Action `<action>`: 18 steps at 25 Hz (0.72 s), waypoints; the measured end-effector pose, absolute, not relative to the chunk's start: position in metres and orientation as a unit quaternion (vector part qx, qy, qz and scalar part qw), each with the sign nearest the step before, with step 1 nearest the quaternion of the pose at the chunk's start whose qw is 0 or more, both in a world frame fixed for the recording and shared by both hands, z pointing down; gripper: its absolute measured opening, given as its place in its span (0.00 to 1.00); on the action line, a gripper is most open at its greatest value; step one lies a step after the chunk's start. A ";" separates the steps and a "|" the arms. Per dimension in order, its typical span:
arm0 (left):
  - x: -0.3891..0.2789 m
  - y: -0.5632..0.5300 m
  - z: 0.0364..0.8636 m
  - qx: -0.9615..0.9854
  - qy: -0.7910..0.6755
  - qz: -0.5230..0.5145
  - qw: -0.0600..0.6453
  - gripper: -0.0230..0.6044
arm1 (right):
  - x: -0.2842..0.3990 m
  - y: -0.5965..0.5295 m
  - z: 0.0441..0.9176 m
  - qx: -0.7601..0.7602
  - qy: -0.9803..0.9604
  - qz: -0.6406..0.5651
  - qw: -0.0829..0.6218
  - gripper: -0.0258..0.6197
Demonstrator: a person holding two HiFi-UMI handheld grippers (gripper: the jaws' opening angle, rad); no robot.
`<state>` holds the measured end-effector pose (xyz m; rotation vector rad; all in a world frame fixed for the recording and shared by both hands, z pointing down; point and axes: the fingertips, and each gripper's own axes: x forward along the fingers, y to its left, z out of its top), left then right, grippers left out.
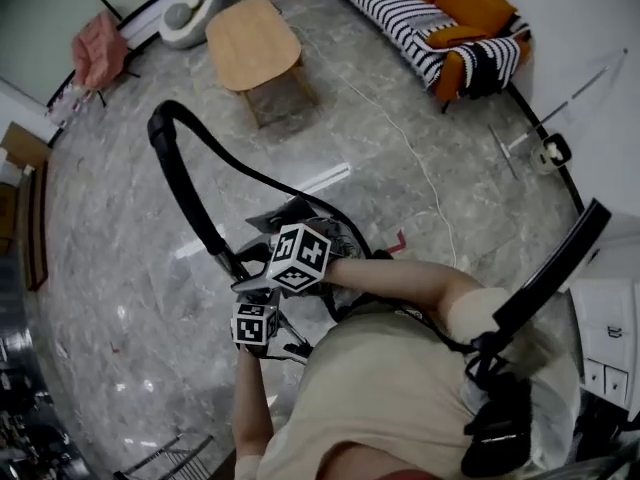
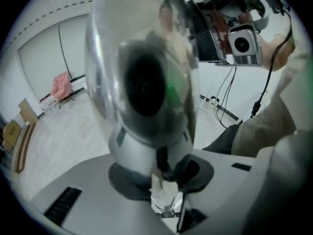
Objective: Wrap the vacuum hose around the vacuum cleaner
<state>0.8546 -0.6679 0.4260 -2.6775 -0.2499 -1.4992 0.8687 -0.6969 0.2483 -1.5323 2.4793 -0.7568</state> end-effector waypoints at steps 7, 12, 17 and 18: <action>0.849 -0.710 0.443 -0.870 0.013 -0.486 -0.083 0.21 | 0.915 -0.657 0.279 -0.435 0.845 -0.299 0.089 0.42; 0.863 -0.705 0.478 -0.856 0.051 -0.496 -0.137 0.21 | 0.957 -0.608 0.317 -0.414 0.841 -0.337 0.092 0.42; 0.813 -0.749 0.480 -0.836 0.109 -0.512 -0.164 0.21 | 0.942 -0.622 0.321 -0.379 0.837 -0.385 0.091 0.42; 0.804 -0.756 0.483 -0.835 0.115 -0.512 -0.166 0.21 | 0.940 -0.622 0.323 -0.375 0.833 -0.395 0.094 0.42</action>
